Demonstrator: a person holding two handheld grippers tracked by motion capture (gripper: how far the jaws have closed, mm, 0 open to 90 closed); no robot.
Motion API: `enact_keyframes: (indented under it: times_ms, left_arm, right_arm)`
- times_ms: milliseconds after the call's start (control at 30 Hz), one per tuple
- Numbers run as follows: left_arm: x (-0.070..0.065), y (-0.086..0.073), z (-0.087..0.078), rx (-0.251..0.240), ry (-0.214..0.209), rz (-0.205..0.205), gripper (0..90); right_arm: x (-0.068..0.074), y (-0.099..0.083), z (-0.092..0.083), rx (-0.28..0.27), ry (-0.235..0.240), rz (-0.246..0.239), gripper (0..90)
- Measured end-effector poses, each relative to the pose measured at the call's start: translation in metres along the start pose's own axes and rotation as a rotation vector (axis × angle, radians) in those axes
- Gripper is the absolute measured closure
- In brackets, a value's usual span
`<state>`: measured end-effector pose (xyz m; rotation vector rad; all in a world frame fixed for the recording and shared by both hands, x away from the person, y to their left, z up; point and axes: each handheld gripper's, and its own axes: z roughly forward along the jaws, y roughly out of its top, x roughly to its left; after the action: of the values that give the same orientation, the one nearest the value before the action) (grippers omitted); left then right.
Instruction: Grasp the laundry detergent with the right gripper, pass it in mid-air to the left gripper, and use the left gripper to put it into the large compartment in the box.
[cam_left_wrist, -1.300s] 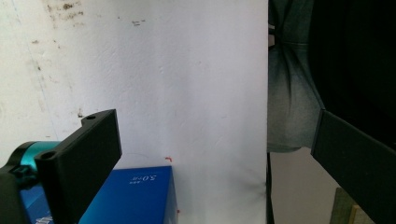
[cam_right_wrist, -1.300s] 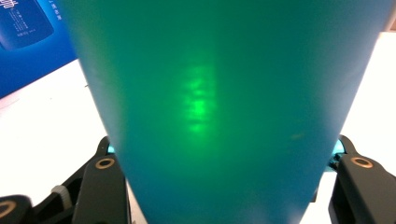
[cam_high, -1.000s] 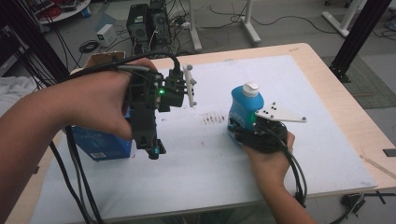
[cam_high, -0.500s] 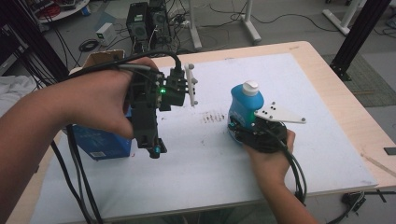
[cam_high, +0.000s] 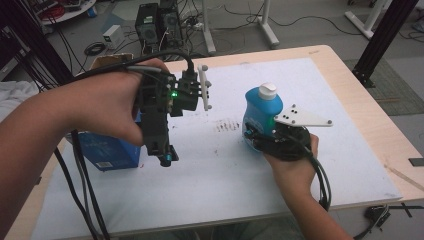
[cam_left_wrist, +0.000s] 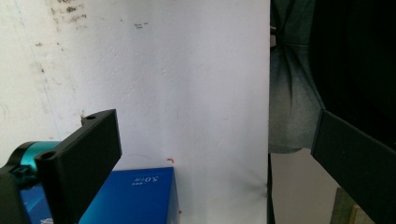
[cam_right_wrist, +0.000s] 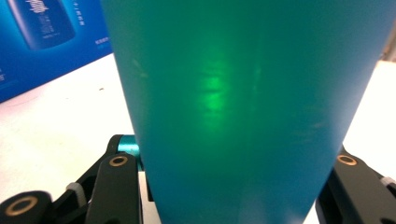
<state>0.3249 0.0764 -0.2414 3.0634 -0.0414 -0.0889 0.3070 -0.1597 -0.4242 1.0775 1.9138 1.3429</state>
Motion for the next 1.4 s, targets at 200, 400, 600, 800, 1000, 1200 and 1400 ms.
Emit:
enact_keyframes:
  times_ms: [200, 400, 600, 800, 1000, 1200, 1400]
  left_arm:
    - [0.003, 0.002, -0.005, 0.002, 0.007, -0.006, 1.7]
    - [0.005, 0.004, -0.007, 0.01, 0.01, -0.009, 1.7]
    - [0.008, 0.008, -0.01, 0.012, 0.012, -0.006, 1.7]
    - [0.01, 0.011, -0.012, 0.011, 0.014, -0.003, 1.7]
    - [0.012, 0.015, -0.014, 0.007, 0.017, 0.0, 1.7]
    - [0.012, 0.018, -0.014, 0.01, 0.017, 0.006, 1.7]
    - [0.012, 0.019, -0.013, 0.009, 0.016, 0.009, 1.7]
  right_arm:
    - [-0.002, 0.014, -0.01, -0.029, 0.094, -0.029, 45.8]
    - [0.0, 0.022, -0.014, -0.031, 0.177, -0.064, 45.9]
    - [0.001, 0.033, -0.02, -0.026, 0.319, -0.107, 45.8]
    - [0.0, 0.04, -0.021, -0.03, 0.441, -0.159, 45.8]
    - [0.006, 0.041, -0.017, -0.012, 0.56, -0.201, 45.8]
    - [0.013, 0.04, -0.008, 0.017, 0.667, -0.23, 45.7]
    - [0.019, 0.038, 0.002, 0.032, 0.745, -0.246, 45.8]
